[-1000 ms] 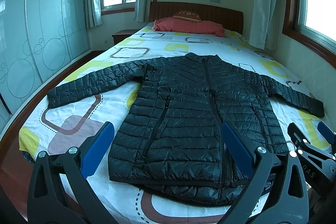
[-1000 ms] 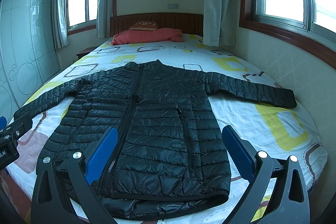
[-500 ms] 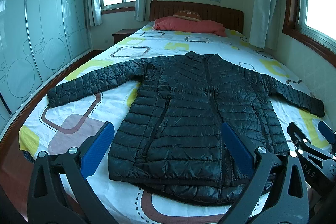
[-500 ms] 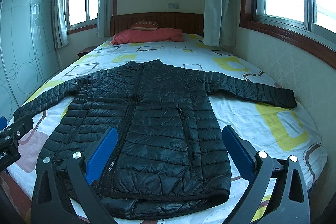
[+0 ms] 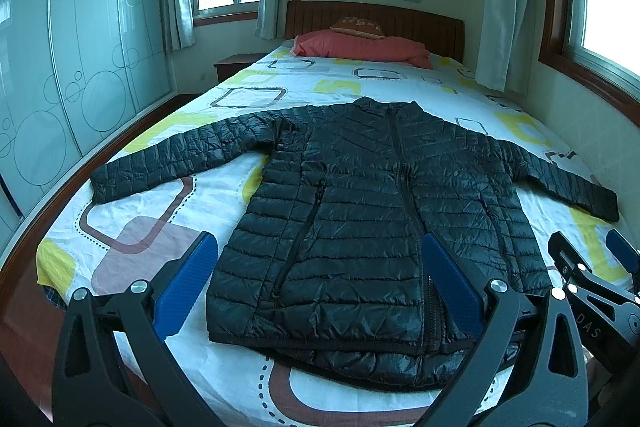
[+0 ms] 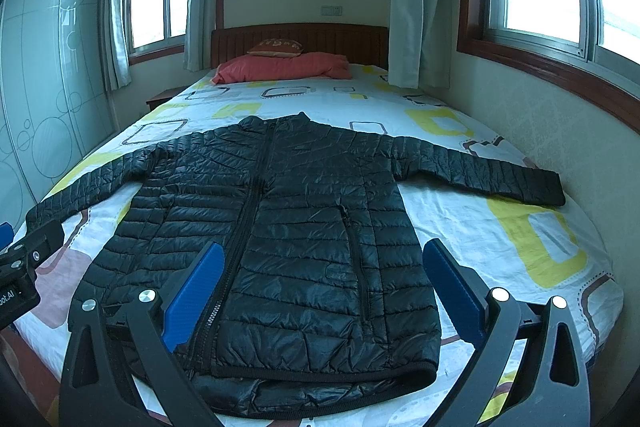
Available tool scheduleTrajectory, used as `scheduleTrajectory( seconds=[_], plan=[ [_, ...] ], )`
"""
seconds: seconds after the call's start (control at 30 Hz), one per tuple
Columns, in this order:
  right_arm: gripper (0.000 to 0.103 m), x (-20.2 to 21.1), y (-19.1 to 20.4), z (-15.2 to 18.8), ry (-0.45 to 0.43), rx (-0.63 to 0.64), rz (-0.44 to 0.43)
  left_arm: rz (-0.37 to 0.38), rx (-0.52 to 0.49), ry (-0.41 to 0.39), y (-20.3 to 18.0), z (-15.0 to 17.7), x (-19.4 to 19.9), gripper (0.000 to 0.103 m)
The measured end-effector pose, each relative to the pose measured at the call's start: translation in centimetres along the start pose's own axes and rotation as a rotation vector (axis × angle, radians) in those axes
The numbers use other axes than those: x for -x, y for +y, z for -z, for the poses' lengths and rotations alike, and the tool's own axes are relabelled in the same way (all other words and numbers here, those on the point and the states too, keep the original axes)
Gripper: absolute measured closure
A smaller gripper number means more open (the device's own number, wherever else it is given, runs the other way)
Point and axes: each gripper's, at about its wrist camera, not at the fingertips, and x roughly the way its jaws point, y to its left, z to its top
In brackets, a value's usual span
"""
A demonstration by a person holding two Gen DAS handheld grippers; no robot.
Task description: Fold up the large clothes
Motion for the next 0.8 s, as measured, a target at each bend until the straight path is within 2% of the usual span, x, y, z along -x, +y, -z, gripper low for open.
scheduleTrajectory(
  seconds=[0.8],
  plan=[
    [0.004, -0.60, -0.02, 0.44, 0.017, 0.003, -0.003, 0.000, 0.000, 0.017, 0.29, 0.69, -0.53, 0.002]
  ],
)
